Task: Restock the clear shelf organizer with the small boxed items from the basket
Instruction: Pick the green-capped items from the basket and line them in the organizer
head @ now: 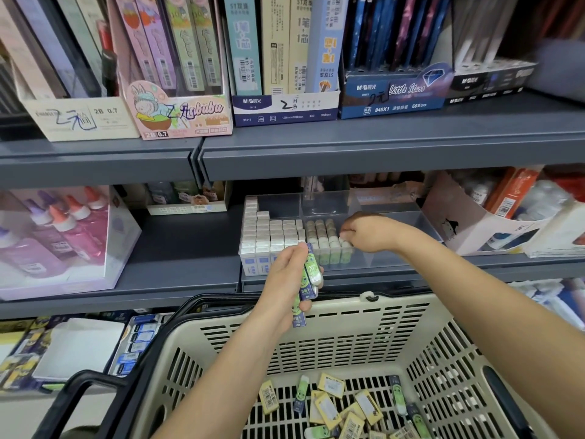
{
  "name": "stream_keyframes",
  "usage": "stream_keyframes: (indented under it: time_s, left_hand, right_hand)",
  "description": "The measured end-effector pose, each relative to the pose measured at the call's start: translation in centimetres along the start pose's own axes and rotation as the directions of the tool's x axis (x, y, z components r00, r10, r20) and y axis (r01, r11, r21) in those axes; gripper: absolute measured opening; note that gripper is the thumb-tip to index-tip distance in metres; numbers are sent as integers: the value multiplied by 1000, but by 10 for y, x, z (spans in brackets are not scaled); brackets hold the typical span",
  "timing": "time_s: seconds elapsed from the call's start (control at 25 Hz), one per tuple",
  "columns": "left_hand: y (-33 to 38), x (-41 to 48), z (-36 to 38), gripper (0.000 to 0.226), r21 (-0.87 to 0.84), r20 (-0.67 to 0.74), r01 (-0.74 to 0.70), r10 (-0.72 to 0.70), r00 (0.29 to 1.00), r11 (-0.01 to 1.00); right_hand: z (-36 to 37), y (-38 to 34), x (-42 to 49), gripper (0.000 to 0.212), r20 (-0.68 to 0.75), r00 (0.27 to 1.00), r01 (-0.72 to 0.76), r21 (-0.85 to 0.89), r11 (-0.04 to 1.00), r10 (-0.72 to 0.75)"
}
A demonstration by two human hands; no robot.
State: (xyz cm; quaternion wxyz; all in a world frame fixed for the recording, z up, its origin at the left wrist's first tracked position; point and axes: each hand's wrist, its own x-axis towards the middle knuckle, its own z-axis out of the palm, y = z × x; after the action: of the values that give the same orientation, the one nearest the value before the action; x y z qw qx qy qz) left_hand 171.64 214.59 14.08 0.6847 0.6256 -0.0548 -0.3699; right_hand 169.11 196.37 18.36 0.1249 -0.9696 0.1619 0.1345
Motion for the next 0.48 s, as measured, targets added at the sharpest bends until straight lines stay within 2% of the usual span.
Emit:
stream_keyframes:
  time_s: [0.08, 0.16, 0.24, 0.32, 0.4, 0.48]
  left_hand:
    - [1, 0, 1, 22, -17, 2, 18, -18, 1000, 1000]
    - [2, 0, 1, 19, -26, 9, 35, -35, 999, 999]
    - [2, 0, 2, 17, -34, 11, 36, -35, 999, 999]
    - [2, 0, 5, 18, -50, 6, 25, -25, 1000, 998]
    - [3, -1, 8, 20, -54, -6, 16, -16, 1000, 998]
    - [3, -2, 12, 24, -47, -2, 7, -7, 1000, 999]
  right_hand:
    - [2, -1, -4, 24, -33, 999, -10, -23, 1000, 9]
    - [4, -6, -15, 30, -237, 971, -46, -63, 997, 30]
    - [6, -13, -30, 29, -443, 896, 10, 46, 999, 11]
    - [10, -25, -48, 31, -425, 905, 121, 250, 961, -3]
    - [18, -37, -61, 30, -295, 956, 126, 369, 921, -13]
    - [26, -39, -65, 21, -246, 969, 115, 425, 898, -8]
